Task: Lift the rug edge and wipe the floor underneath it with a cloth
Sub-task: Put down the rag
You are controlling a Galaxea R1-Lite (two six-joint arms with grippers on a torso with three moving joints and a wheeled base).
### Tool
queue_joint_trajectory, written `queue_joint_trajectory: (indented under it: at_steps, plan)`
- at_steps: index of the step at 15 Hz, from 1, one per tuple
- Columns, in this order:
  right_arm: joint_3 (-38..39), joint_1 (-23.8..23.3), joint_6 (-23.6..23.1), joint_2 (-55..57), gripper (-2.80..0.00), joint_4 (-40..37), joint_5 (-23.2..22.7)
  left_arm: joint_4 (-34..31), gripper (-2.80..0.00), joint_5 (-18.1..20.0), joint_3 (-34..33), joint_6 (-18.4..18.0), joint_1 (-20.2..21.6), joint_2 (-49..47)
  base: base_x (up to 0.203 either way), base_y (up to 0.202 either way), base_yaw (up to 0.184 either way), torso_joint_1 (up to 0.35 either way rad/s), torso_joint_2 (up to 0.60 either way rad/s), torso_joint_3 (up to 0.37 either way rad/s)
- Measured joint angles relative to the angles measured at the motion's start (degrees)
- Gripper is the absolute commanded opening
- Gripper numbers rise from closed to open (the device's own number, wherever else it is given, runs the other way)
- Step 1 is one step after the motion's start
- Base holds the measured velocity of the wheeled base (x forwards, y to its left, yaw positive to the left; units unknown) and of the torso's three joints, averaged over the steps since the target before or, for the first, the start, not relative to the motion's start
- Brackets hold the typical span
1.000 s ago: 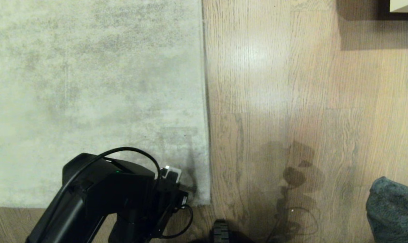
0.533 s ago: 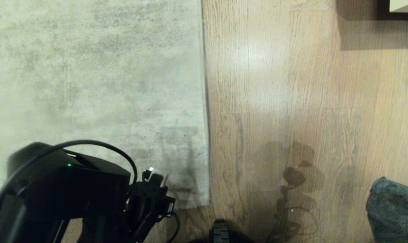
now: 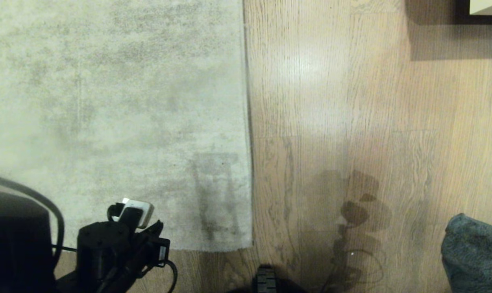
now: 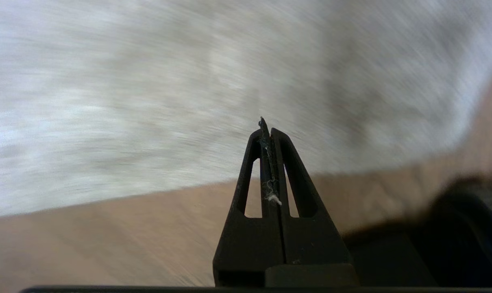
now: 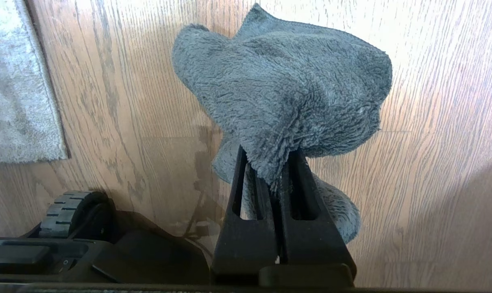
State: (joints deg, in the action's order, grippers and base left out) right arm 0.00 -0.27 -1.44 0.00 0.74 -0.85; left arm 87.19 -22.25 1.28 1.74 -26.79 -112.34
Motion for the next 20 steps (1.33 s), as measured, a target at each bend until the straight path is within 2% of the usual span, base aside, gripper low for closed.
queue_joint_trajectory:
  at_steps: [5, 13, 16, 20]
  plan:
    - [0.00, 0.00, 0.01, 0.00, -2.80, 0.02, 0.00, -0.01, -2.80, -0.09, -1.26, -0.06, 4.95, 8.98, 0.000, 0.000, 0.000, 0.000, 0.00, 0.000]
    - [0.00, 0.00, 0.01, 0.00, -2.80, 0.00, 0.00, -0.92, -2.80, 0.11, -1.28, 0.12, 5.74, 23.20, 0.000, 0.000, 0.000, 0.000, 0.00, 0.000]
    - [0.00, 0.00, 0.01, 0.00, -2.80, 0.02, -0.02, -7.83, -2.80, 0.15, -1.28, 0.05, 5.69, 31.32, 0.000, 0.000, 0.000, 0.000, 0.00, 0.000]
    - [0.00, 0.00, 0.04, 0.00, -2.80, 0.02, -0.02, -25.65, -2.80, 0.32, -1.28, 0.02, 5.61, 47.93, 0.000, 0.000, 0.000, 0.000, 0.00, 0.000]
